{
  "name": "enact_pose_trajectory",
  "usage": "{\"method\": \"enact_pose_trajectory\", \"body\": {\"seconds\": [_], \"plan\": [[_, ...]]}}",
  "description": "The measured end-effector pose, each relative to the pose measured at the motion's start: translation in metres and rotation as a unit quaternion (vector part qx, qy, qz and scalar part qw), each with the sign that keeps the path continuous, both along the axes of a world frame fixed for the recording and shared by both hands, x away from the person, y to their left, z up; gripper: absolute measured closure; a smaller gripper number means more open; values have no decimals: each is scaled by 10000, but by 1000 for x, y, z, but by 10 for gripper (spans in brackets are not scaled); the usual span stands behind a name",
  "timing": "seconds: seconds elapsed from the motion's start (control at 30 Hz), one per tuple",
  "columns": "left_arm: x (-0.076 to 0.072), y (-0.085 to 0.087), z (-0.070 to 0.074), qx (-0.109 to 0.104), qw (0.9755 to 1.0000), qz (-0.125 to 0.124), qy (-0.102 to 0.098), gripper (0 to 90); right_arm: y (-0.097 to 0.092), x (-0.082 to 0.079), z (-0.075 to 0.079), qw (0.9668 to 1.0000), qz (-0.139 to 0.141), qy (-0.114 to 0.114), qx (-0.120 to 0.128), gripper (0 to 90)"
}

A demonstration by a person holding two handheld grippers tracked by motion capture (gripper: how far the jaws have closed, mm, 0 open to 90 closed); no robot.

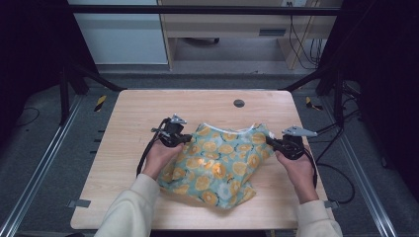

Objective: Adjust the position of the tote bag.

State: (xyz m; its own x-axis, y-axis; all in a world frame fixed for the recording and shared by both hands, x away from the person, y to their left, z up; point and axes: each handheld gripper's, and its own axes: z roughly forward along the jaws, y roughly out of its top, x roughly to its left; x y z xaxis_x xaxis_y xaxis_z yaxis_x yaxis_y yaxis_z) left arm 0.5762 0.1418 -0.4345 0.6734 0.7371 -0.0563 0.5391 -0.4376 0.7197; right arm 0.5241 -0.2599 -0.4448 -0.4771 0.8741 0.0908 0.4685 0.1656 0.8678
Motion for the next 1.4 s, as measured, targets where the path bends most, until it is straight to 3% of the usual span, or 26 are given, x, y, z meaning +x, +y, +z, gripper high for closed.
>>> {"method": "enact_pose_trajectory", "body": {"seconds": [0.23,0.77,1.4], "plan": [[-9,11,17,-83,9995,39,-301,900,2,-6,15,9997,33,-241,32,898],[-18,22,31,-185,9982,68,-558,900,8,-15,37,9986,204,-481,-31,898],[-35,42,57,-275,9951,118,-942,900,23,-23,67,9954,455,-839,-76,898]]}}
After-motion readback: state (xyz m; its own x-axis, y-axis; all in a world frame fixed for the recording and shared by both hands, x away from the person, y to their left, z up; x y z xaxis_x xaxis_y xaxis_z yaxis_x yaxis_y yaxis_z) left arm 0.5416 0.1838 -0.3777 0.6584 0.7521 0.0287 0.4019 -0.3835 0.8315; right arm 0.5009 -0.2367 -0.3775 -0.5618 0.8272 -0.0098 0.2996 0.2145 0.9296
